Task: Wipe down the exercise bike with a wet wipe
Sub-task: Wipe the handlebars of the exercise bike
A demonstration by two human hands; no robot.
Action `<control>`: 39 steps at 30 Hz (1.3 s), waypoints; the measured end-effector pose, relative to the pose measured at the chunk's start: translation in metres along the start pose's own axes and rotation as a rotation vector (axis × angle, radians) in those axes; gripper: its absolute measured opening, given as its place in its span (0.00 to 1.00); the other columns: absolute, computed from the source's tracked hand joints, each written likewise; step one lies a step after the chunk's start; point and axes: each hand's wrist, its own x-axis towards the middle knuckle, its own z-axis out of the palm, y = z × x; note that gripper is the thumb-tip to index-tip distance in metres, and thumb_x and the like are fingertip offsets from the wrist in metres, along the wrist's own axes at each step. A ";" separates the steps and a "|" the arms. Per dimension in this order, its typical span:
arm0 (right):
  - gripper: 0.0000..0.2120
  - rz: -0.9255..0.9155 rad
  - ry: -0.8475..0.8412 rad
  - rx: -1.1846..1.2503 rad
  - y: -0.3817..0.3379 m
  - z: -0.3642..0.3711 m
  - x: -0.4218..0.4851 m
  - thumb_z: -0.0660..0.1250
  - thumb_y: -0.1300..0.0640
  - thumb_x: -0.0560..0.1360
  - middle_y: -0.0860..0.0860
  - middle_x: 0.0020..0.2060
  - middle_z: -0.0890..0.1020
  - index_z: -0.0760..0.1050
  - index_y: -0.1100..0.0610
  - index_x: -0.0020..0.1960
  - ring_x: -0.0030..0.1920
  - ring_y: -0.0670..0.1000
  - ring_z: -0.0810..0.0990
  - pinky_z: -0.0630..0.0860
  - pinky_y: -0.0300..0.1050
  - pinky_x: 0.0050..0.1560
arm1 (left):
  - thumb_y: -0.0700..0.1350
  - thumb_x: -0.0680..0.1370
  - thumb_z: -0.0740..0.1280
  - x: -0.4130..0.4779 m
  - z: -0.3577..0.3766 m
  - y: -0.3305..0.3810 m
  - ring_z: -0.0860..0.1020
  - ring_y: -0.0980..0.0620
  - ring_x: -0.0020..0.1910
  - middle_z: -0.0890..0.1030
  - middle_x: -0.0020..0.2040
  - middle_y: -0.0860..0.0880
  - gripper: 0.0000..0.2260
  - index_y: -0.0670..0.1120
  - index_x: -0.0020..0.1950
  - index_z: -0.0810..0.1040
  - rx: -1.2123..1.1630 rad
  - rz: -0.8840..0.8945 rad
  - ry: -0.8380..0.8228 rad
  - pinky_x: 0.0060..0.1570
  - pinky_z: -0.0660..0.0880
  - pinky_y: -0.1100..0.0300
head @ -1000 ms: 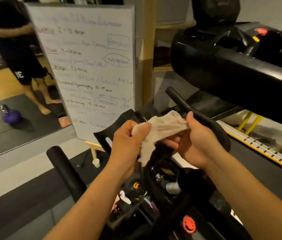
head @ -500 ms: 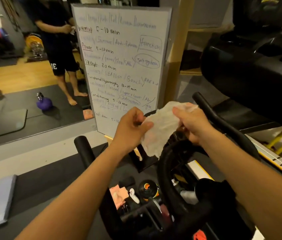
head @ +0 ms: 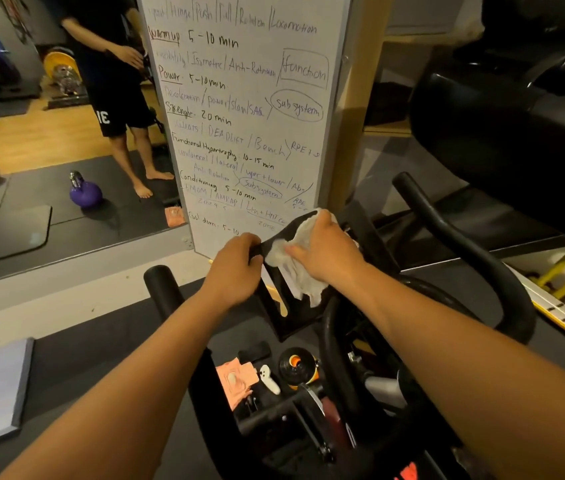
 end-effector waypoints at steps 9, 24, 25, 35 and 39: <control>0.24 -0.184 0.136 -0.152 -0.020 0.005 0.015 0.51 0.47 0.83 0.57 0.73 0.64 0.57 0.55 0.76 0.71 0.58 0.65 0.73 0.53 0.64 | 0.39 0.80 0.60 -0.003 0.002 -0.005 0.78 0.45 0.57 0.79 0.62 0.44 0.15 0.44 0.67 0.75 -0.019 0.029 0.057 0.59 0.75 0.52; 0.20 0.001 -0.001 0.158 -0.022 -0.021 0.061 0.51 0.50 0.84 0.55 0.57 0.78 0.75 0.59 0.65 0.51 0.53 0.74 0.68 0.43 0.50 | 0.35 0.80 0.58 -0.003 -0.002 0.000 0.83 0.48 0.46 0.82 0.54 0.44 0.15 0.45 0.63 0.76 -0.138 0.001 0.017 0.52 0.78 0.56; 0.19 -0.055 -0.006 0.109 -0.015 -0.024 0.058 0.52 0.50 0.84 0.55 0.57 0.78 0.75 0.58 0.65 0.52 0.53 0.75 0.68 0.42 0.50 | 0.35 0.80 0.58 -0.004 -0.002 0.000 0.84 0.50 0.44 0.83 0.53 0.44 0.15 0.45 0.63 0.76 -0.155 -0.004 0.015 0.48 0.77 0.60; 0.12 0.018 0.306 0.224 0.039 -0.073 0.037 0.62 0.54 0.80 0.54 0.41 0.81 0.81 0.59 0.49 0.42 0.53 0.80 0.70 0.40 0.38 | 0.34 0.81 0.57 -0.002 0.000 0.004 0.83 0.60 0.33 0.83 0.44 0.46 0.15 0.46 0.63 0.75 -0.251 -0.069 0.004 0.33 0.74 0.72; 0.14 -0.175 0.083 -0.012 0.027 -0.020 0.010 0.56 0.66 0.79 0.59 0.49 0.81 0.79 0.58 0.56 0.50 0.61 0.78 0.68 0.41 0.44 | 0.35 0.82 0.57 -0.004 -0.001 0.006 0.85 0.54 0.38 0.83 0.43 0.46 0.13 0.49 0.61 0.74 -0.288 -0.081 -0.011 0.30 0.77 0.65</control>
